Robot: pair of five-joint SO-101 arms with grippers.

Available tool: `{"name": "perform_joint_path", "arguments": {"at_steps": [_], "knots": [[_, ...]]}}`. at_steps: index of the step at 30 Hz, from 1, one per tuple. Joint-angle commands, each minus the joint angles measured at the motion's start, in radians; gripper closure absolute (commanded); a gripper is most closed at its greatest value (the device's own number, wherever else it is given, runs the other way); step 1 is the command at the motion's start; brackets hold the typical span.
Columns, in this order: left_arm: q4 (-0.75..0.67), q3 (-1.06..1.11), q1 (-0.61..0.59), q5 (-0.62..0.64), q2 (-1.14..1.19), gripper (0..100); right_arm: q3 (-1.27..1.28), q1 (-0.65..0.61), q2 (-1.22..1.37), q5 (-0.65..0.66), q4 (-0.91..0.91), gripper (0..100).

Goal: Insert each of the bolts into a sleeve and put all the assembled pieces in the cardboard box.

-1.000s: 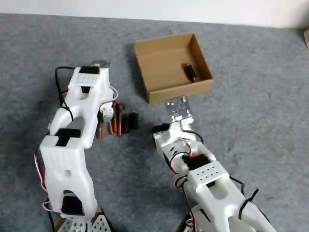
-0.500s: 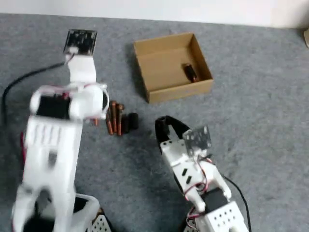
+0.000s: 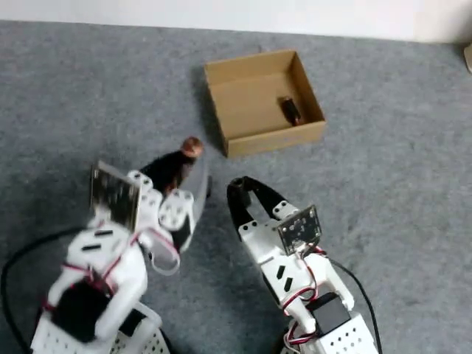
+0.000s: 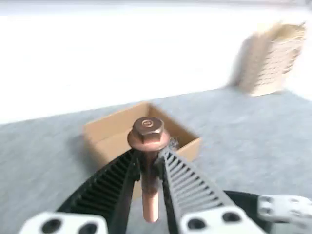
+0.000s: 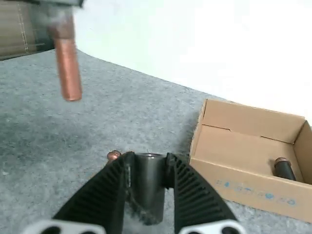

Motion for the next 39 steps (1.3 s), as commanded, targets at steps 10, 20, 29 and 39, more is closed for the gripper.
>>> {"name": "perform_joint_path", "arguments": {"at_steps": [10, 20, 29, 39], "knots": [[-0.245, 0.154, 0.097, 0.002, -0.213, 99, -0.001, -0.008, -0.015, 0.011, 0.001, 99.5], [-0.285, 0.338, 0.096, 0.017, -0.217, 99, -0.001, -0.008, -0.015, 0.011, 0.001, 99.5], [-0.608, 0.484, 0.028, 0.261, -0.208, 99, -0.002, -0.010, -0.015, 0.011, 0.001, 99.5], [-0.655, 0.504, -0.013, 0.269, -0.206, 99, -0.004, -0.010, -0.015, 0.011, 0.001, 99.5]]}}
